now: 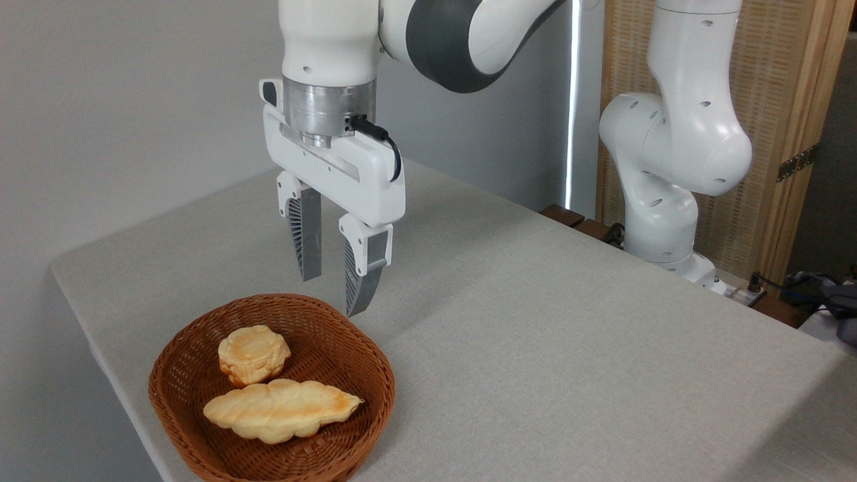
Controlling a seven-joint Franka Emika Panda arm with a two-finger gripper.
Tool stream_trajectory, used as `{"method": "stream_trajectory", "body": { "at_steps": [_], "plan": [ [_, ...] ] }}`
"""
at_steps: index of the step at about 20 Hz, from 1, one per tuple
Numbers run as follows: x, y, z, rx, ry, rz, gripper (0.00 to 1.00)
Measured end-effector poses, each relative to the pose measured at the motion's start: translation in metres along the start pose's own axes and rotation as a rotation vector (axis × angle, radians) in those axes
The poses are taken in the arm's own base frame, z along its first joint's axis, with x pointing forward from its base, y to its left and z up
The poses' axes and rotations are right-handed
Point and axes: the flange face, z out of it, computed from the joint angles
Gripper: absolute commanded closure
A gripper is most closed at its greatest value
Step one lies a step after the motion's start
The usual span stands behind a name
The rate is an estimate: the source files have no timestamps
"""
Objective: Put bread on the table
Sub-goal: 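Lower the open gripper down onto the small round bun in the basket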
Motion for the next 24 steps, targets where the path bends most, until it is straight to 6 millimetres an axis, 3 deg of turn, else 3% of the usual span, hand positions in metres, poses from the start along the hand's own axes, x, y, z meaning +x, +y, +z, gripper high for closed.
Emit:
{"method": "stream_trajectory", "body": {
  "at_steps": [15, 24],
  "plan": [
    [0.003, -0.005, -0.001, 0.019, 0.021, -0.003, 0.00],
    [0.054, 0.024, 0.042, 0.064, 0.085, 0.088, 0.00]
  ]
}}
